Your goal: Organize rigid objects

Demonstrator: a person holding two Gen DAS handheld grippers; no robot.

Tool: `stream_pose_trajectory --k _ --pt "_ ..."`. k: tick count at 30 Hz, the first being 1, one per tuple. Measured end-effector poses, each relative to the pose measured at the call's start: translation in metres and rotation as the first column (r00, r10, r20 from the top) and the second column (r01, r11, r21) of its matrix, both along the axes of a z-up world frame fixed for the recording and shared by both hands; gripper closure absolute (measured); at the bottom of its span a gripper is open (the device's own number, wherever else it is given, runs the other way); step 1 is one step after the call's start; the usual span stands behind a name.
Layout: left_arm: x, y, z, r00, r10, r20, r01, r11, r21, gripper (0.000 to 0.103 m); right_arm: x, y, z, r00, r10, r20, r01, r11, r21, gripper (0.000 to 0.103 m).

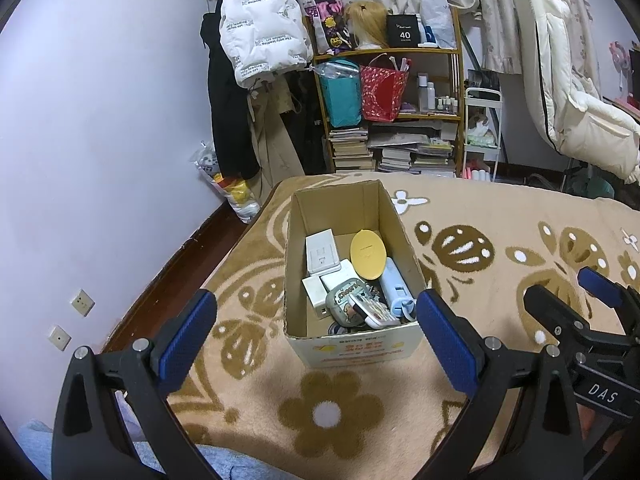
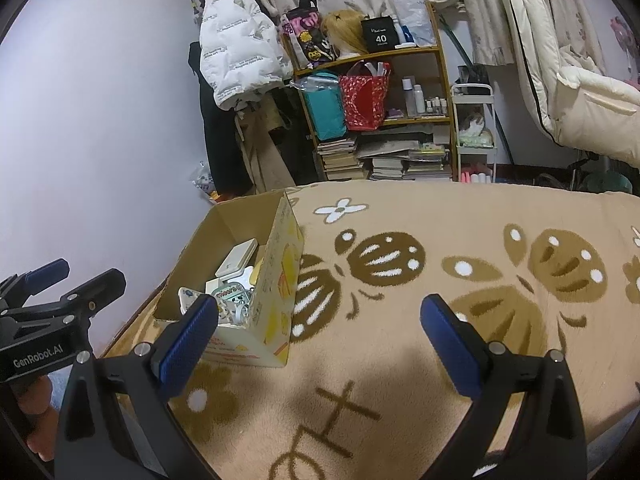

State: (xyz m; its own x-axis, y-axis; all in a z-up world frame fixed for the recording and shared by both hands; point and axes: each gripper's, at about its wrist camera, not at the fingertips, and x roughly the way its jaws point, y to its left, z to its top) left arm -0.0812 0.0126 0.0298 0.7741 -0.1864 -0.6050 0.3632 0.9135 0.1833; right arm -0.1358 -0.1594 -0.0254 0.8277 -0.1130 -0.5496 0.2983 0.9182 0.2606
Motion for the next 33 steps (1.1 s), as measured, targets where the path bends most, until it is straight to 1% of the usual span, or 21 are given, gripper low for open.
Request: stream_pose_trajectory --k 6,20,26,33 --pt "0.0022 0.0021 -0.0015 1.000 0.003 -0.011 -0.003 1.000 -0.001 0.004 0.0000 -0.0003 -0.0007 1.000 0.000 -0.001 0.000 1.000 0.004 0.000" --pt "0.0033 0.0045 0.0003 1.000 0.022 0.009 -0.023 1.000 0.017 0.004 0.0023 0.0046 -0.0042 1.000 0.000 -0.002 0.000 1.000 0.012 0.000" --pt "0.0036 0.0080 0.0033 0.999 0.037 0.023 -0.037 0.999 0.010 0.004 0.0020 0.0033 -0.0039 1.000 0.001 -0.004 -0.001 1.000 0.013 0.000" --pt "0.0043 0.0096 0.0026 0.999 0.038 0.013 -0.038 0.999 0.008 0.004 0.0033 0.0060 -0.0053 1.000 -0.002 -0.005 0.002 1.000 0.016 0.000"
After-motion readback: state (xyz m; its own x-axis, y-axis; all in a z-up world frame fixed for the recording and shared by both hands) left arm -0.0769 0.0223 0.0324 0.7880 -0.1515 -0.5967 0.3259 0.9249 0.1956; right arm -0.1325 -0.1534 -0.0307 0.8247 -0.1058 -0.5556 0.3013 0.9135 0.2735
